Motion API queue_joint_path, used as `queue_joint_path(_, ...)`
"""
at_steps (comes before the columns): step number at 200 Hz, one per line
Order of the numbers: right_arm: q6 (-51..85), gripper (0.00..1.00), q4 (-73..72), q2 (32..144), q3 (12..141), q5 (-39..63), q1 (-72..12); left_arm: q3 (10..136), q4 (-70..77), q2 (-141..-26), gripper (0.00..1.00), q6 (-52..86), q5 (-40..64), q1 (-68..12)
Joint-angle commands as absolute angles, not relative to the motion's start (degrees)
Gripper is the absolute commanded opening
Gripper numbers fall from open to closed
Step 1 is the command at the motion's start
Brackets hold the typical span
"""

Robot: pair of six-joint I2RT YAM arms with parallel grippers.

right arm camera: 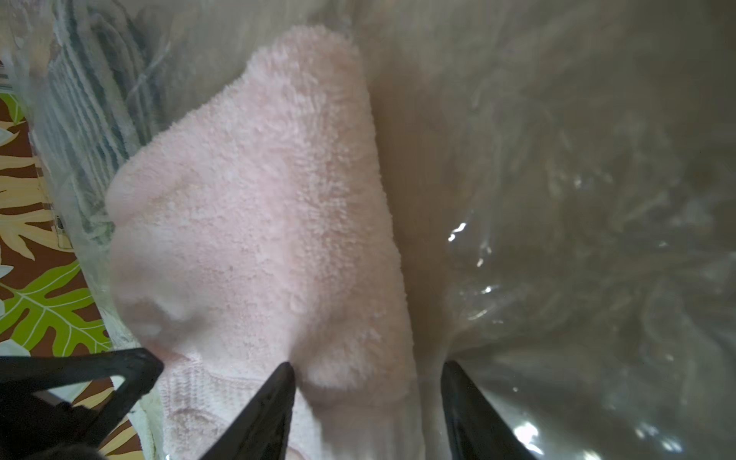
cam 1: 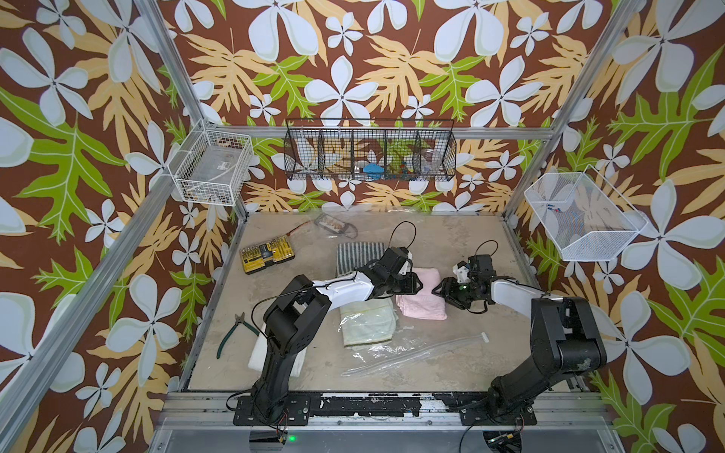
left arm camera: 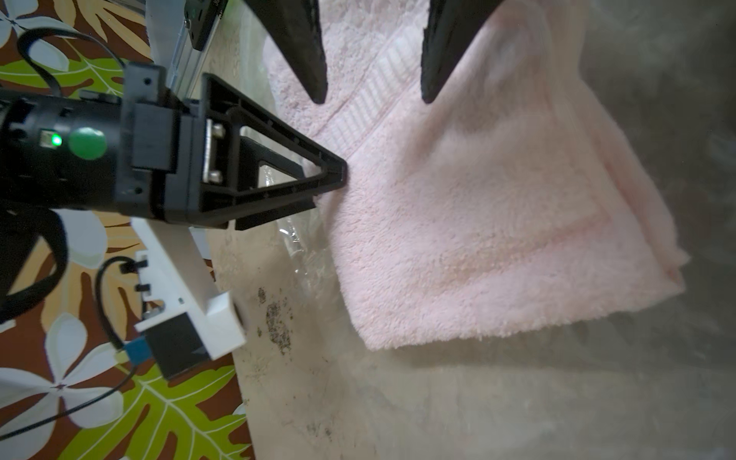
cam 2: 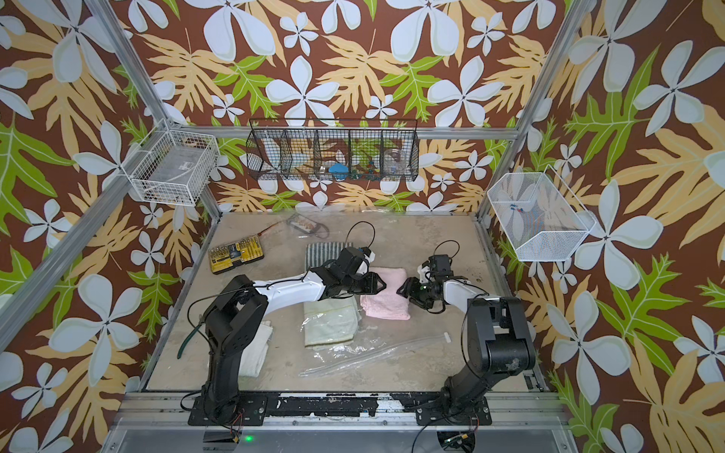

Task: Place the folded towel into the vacuum bag
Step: Pick up the towel from the vacuum bag.

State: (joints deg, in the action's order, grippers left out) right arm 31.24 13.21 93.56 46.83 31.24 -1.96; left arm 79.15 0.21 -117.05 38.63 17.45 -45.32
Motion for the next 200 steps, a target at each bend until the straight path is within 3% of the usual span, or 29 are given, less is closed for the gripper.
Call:
queue_joint_path(1, 31.0, 0.45, 11.0, 93.0, 46.5, 30.3, -2.4, 79.7, 2.3, -118.9, 0.36, 38.2, 17.8, -45.3)
queue_joint_path(23, 29.1, 0.24, 14.6, 90.4, 50.1, 22.5, -6.6, 80.5, 3.5, -121.2, 0.32, 38.3, 17.4, -45.4)
queue_joint_path(53, 29.0, 0.13, 19.2, 89.1, 55.0, 11.8, -14.8, 81.6, 4.2, -124.5, 0.26, 37.8, 16.2, -45.4)
queue_joint_path(96, 33.2, 0.11, 17.9, 92.6, 56.6, 9.7, -24.3, 78.9, 6.1, -122.9, 0.24, 38.2, 17.7, -44.6)
queue_joint_path(164, 30.9, 0.13, 18.5, 94.9, 55.2, 1.0, -24.8, 63.2, 4.3, -104.1, 0.24, 35.3, 14.7, -40.9)
queue_joint_path(200, 32.2, 0.21, 18.3, 94.7, 57.5, -0.6, -28.0, 58.9, 5.1, -104.9, 0.23, 34.5, 14.9, -39.2)
